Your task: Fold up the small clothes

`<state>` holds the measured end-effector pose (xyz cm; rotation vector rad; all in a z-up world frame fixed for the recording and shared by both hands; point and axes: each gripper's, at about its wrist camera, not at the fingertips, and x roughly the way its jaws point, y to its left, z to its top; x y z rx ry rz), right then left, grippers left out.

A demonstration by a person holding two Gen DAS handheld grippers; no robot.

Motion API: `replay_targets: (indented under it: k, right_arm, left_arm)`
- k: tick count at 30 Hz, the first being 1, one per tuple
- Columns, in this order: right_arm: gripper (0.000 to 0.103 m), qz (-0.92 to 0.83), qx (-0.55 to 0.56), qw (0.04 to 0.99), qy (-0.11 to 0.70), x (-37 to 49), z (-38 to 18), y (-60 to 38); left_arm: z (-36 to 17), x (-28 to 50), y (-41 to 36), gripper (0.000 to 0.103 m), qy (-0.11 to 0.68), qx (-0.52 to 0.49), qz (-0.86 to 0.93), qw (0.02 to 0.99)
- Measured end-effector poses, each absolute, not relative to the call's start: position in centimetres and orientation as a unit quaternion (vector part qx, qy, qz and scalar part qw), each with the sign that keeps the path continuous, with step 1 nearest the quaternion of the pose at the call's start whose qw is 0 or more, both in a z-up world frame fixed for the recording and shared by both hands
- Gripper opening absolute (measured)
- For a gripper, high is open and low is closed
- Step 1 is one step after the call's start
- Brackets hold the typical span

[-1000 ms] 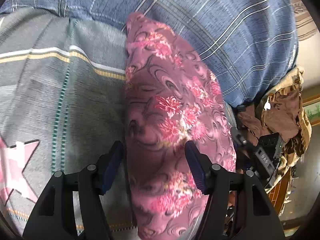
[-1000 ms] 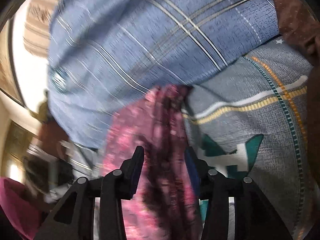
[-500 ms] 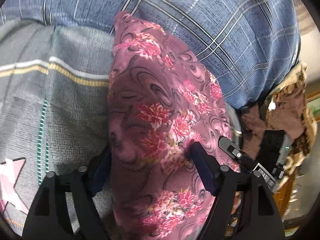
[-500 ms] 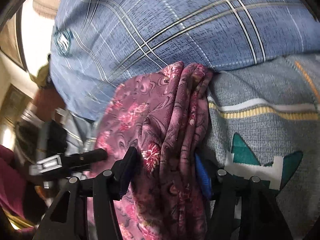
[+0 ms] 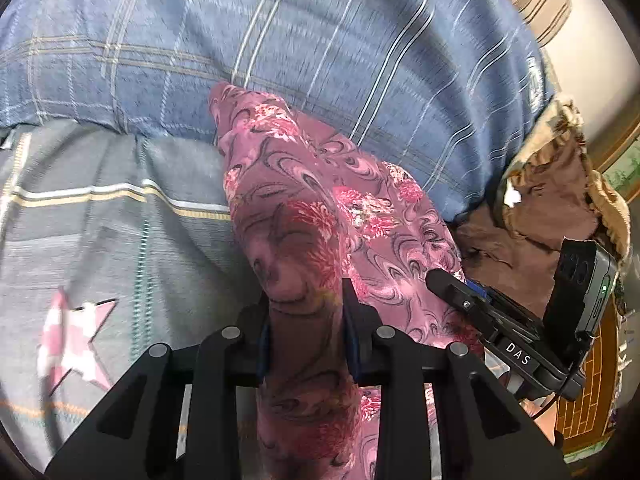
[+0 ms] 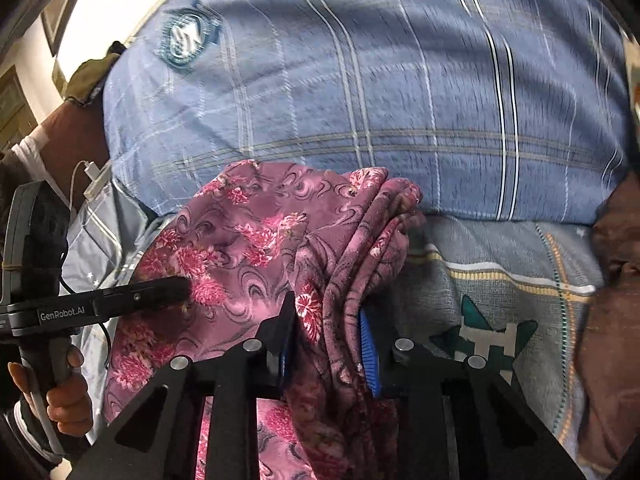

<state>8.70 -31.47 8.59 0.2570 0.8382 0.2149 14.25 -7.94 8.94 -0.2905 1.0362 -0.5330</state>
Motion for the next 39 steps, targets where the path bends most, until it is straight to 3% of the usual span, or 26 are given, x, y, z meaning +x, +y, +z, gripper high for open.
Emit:
replay_targets:
  k: [10, 19, 21, 22, 23, 24, 25, 32, 34, 36, 39]
  right_arm:
    - [0.032, 0.141, 0.135, 0.914, 0.355, 4.1, 13.6, -25.3]
    - [0.032, 0.151, 0.185, 0.881, 0.409, 4.4, 5.0, -19.7]
    - [0.034, 0.133, 0.174, 0.880, 0.421, 4.8, 2.9, -19.4]
    - [0.037, 0.126, 0.177, 0.878, 0.426, 5.0, 2.0, -19.7]
    - [0.051, 0.122, 0.183, 0.877, 0.427, 5.0, 1.4, -20.0]
    - [0.059, 0.116, 0.188, 0.876, 0.429, 4.8, 1.0, -20.3]
    - [0.059, 0.119, 0.195, 0.876, 0.424, 4.7, 0.8, -20.6]
    - [0.073, 0.120, 0.198, 0.877, 0.420, 4.4, 0.7, -20.7]
    - [0.076, 0.111, 0.203, 0.881, 0.413, 4.1, 0.6, -20.5]
    - [0.088, 0.114, 0.207, 0.882, 0.408, 4.0, 0.6, -20.2]
    - [0.091, 0.112, 0.180, 0.886, 0.411, 3.6, 0.8, -19.1]
  left_arm:
    - [13.9, 10.3, -0.6, 0.027, 0.436, -0.131, -0.256, 0.853]
    - [5.8, 10.2, 3.6, 0.027, 0.483, -0.076, -0.181, 0.853]
    - [3.6, 10.9, 4.2, 0.035, 0.499, -0.067, -0.155, 0.850]
    - [2.4, 11.3, 4.7, 0.043, 0.508, -0.074, -0.155, 0.844]
    - [1.6, 11.6, 5.4, 0.052, 0.511, -0.088, -0.156, 0.841]
    - [1.3, 11.8, 6.0, 0.057, 0.512, -0.103, -0.156, 0.838]
    - [1.1, 11.9, 6.6, 0.062, 0.512, -0.117, -0.155, 0.837]
    - [2.5, 10.0, 7.8, 0.062, 0.511, -0.117, -0.150, 0.838]
    - [3.2, 9.0, 8.2, 0.067, 0.504, -0.101, -0.133, 0.847]
    - [3.5, 8.3, 8.7, 0.069, 0.498, -0.084, -0.098, 0.858]
    - [4.1, 6.7, 9.7, 0.069, 0.467, -0.081, -0.071, 0.878]
